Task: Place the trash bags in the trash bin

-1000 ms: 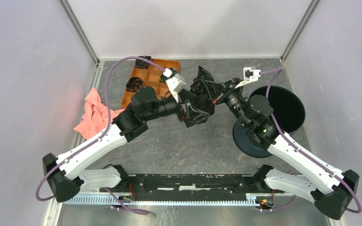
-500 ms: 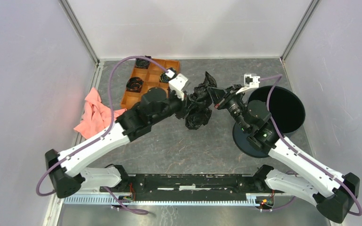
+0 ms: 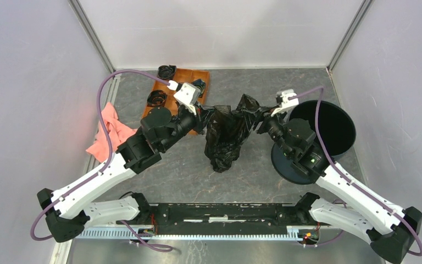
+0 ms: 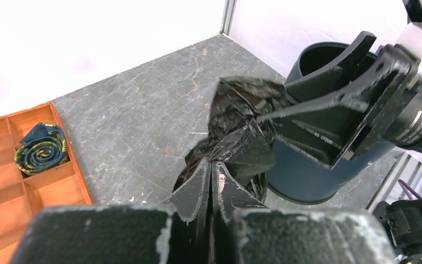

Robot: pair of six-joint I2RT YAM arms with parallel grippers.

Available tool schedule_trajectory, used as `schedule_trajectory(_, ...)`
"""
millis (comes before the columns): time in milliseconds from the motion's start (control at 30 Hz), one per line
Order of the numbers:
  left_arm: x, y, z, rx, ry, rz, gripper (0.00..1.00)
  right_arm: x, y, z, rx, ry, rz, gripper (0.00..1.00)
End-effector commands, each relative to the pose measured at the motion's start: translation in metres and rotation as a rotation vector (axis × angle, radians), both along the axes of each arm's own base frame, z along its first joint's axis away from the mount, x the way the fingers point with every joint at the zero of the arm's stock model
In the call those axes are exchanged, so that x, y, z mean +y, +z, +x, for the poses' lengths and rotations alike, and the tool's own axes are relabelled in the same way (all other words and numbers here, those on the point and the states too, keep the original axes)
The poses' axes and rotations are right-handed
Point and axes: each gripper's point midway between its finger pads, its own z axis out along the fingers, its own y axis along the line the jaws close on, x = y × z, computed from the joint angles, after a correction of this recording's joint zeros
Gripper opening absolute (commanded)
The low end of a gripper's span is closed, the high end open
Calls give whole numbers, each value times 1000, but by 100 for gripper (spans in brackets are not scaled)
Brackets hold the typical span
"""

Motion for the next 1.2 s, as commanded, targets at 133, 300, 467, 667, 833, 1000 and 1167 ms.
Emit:
schedule_trajectory(133, 17, 13, 9, -63, 86, 11, 2, 12, -23, -17, -41, 196, -320, 88)
schedule_trajectory(300, 34, 19, 12, -85, 157, -9, 2, 19, -18, -28, -73, 269, -320, 98)
schedule_trajectory(467, 59, 29, 14, -109, 255, -50, 2, 15, -5, -35, -99, 281, -324, 98)
schedule_trajectory(667, 82, 41, 10, -144, 313, -122, 2, 3, -8, -32, -87, 213, -300, 98)
schedule_trajectory(833, 85, 46, 9, -157, 313, -140, 2, 40, -28, -47, -120, 445, -346, 98)
schedule_trajectory(1000, 75, 44, 8, -153, 270, -123, 2, 73, -22, -73, -286, 679, -379, 98)
schedule_trajectory(1167, 55, 42, 2, -164, 162, -99, 2, 67, 2, -40, -302, 510, -397, 98)
